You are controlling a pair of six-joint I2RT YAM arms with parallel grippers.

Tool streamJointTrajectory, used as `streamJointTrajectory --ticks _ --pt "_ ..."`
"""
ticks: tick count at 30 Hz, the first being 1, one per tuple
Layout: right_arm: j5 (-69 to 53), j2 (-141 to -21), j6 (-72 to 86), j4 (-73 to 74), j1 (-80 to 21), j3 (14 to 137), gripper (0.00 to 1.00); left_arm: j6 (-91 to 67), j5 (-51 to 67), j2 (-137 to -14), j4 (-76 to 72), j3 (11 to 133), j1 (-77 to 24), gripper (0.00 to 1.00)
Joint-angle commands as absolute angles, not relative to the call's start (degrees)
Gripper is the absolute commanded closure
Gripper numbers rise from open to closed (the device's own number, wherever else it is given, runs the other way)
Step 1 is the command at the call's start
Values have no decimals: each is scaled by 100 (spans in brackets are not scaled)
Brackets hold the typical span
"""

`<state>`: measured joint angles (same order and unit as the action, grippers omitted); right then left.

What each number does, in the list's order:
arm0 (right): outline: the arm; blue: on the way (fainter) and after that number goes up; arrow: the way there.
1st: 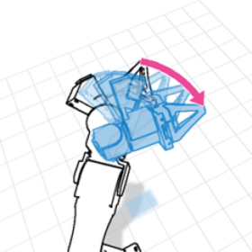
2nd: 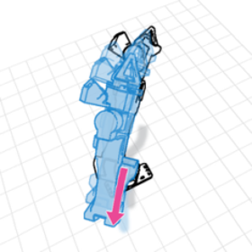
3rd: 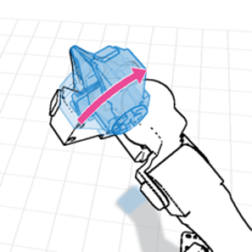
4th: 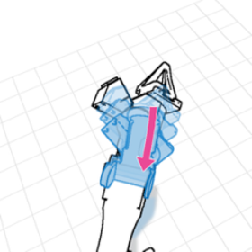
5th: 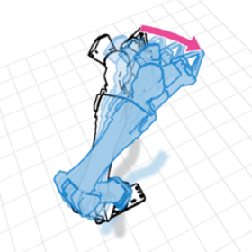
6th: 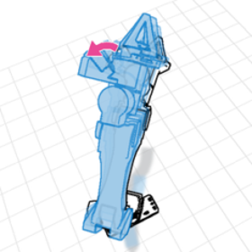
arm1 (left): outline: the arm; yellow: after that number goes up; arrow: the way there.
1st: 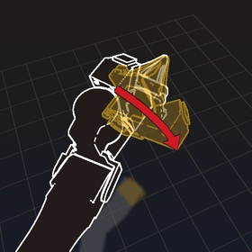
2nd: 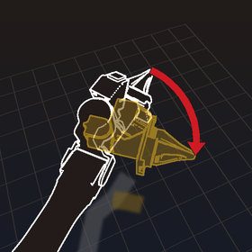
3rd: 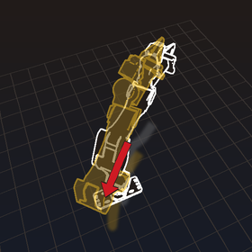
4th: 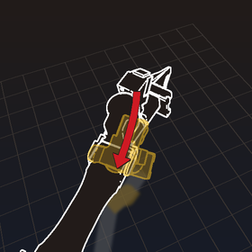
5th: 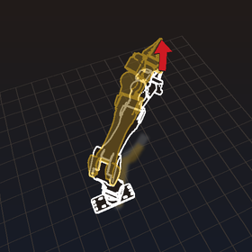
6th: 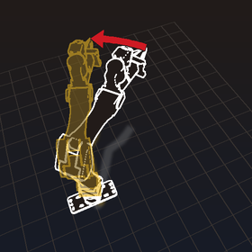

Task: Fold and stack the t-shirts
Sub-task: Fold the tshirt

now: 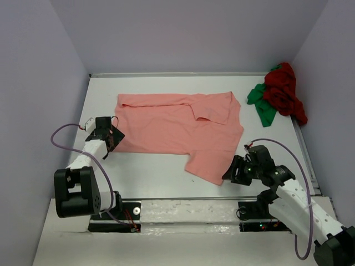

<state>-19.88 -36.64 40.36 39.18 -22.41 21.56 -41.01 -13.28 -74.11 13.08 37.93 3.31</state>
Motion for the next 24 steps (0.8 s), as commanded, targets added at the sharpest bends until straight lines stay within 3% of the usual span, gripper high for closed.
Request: streamJointTrajectory --ticks 1,15,24 --pt "-1723 -3735 4192 3683 -2548 2224 40 -4166 -1537 -7181 1564 3841 544 1" --pt "-1573 -3674 4210 3691 -2848 2285 41 -4254 -1565 -7822 1732 4061 747 2" --pt "-1556 -3656 4210 3691 -2848 2303 41 -4263 -1371 -8095 1354 4017 782 10"
